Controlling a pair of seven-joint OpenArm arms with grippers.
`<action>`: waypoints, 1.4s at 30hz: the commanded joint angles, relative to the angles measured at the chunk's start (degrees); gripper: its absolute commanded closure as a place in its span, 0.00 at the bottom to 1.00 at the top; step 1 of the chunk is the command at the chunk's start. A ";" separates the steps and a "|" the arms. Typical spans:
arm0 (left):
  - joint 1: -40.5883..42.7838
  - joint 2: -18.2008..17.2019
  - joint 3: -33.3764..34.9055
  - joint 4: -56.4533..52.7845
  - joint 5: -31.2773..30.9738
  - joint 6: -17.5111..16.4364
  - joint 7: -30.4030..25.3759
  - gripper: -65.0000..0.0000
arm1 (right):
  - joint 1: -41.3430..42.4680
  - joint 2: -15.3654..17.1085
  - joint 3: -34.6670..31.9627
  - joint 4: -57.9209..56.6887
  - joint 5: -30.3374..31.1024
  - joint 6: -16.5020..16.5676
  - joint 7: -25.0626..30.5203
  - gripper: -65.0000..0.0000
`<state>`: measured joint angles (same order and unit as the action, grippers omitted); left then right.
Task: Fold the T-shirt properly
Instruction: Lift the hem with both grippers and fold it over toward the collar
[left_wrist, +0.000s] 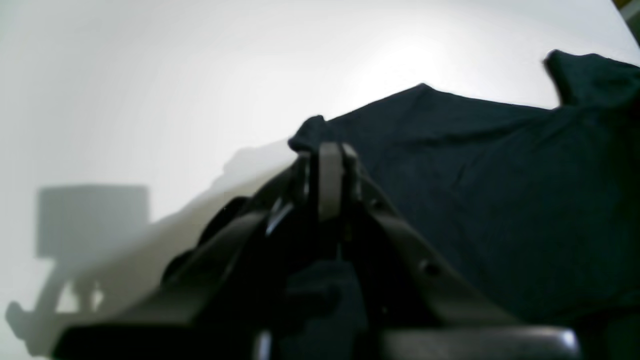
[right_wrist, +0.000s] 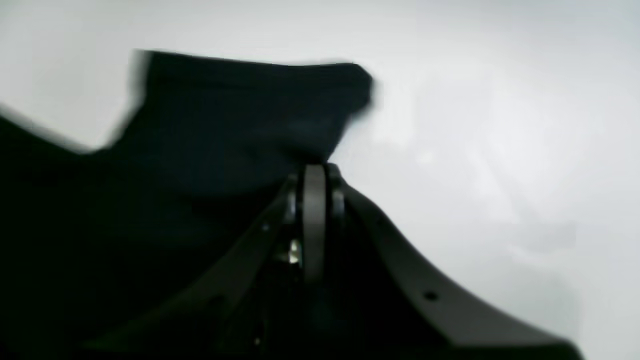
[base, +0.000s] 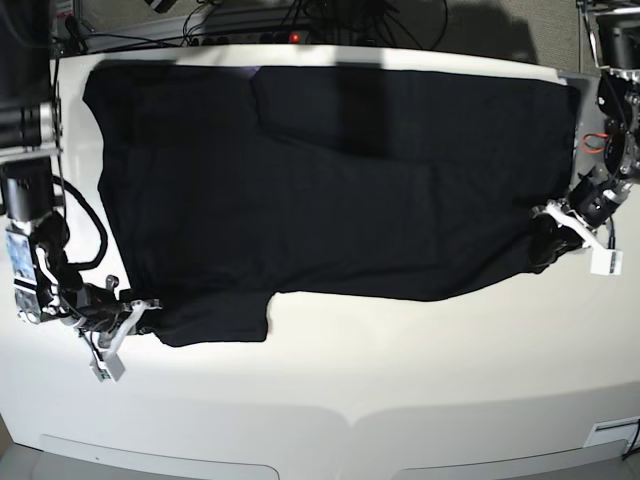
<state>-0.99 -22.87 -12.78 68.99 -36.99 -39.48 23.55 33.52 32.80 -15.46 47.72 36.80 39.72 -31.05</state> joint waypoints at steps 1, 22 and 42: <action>-0.20 -1.14 -0.44 1.86 -1.18 -0.52 -1.36 1.00 | -0.15 2.03 0.50 4.22 2.19 0.28 0.04 1.00; 19.02 -1.11 -13.94 17.38 -5.25 -0.52 -1.09 1.00 | -43.78 0.00 38.29 49.77 3.74 0.28 -4.81 1.00; 28.46 2.34 -16.11 18.82 2.67 -0.52 -0.94 1.00 | -62.14 -3.76 47.60 53.53 3.91 0.28 -5.20 1.00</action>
<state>27.44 -19.57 -28.25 86.80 -33.78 -39.62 24.01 -28.73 27.94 31.51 100.25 40.25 39.75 -37.41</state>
